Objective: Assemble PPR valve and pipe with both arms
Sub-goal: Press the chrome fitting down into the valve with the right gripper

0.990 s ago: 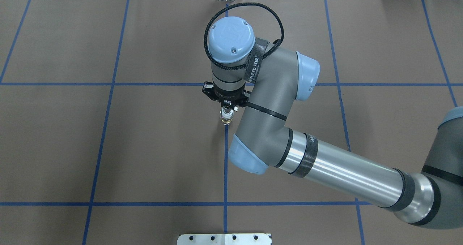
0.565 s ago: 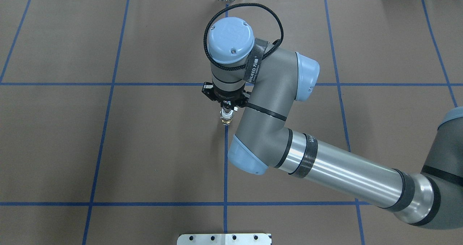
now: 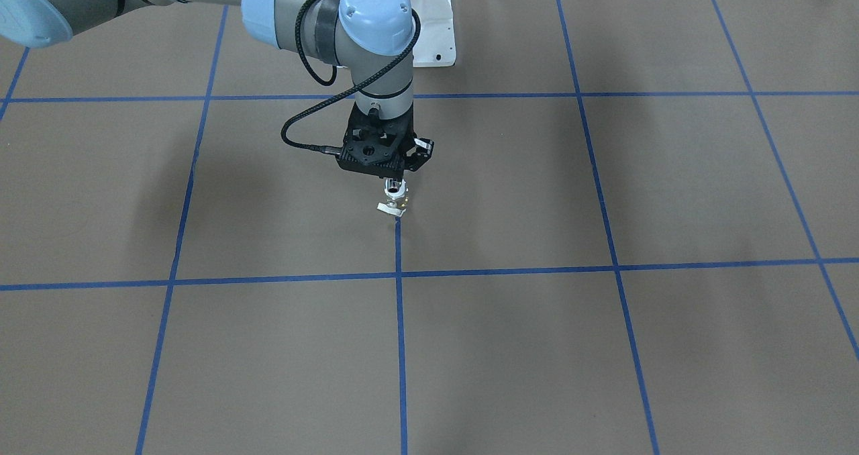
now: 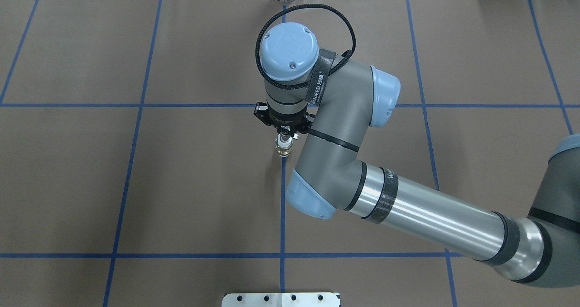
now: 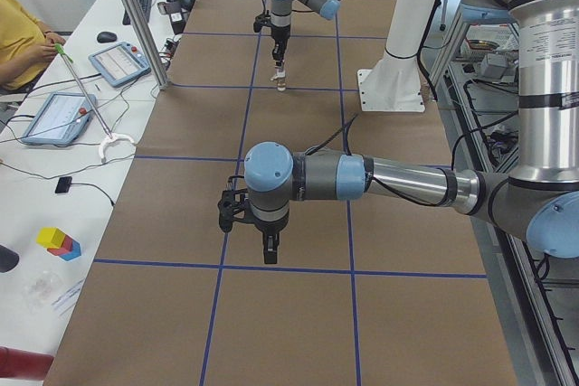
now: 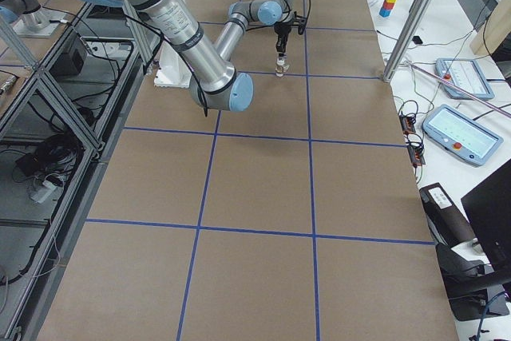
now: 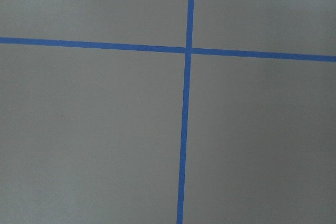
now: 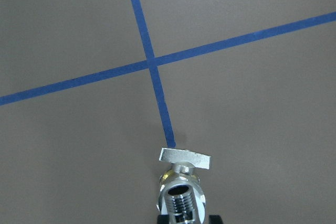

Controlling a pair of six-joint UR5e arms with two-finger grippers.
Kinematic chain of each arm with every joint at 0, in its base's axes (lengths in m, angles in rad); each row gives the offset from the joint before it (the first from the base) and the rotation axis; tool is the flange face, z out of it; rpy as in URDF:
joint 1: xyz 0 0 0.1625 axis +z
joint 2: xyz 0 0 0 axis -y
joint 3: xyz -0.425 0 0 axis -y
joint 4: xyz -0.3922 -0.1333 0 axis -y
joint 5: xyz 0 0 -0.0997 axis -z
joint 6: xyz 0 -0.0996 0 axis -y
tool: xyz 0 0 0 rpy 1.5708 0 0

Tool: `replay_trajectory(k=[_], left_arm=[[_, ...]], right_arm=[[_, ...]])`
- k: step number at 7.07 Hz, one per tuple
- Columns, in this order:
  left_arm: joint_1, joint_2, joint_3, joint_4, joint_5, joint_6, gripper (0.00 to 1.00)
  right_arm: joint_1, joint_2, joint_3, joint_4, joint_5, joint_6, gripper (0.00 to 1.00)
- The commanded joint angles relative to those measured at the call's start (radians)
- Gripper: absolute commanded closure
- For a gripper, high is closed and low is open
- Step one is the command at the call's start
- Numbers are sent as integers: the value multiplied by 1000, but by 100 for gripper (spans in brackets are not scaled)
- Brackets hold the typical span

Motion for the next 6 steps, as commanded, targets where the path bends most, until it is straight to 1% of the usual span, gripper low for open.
replay_trajectory(k=[1,3,5,6], left_arm=[[0,0,0,0,0,0,0],[0,0,0,0,-1,0,0],[0,0,0,0,0,0,0],[0,0,0,0,0,0,0]], right_arm=[[-2,-3,1,-1,-2,1,76],[-6,-3,1,-1,-2,0,67],[-9,-1,1,-1,-20,1,53],[-11,-3,0,-1,-22,1,51]])
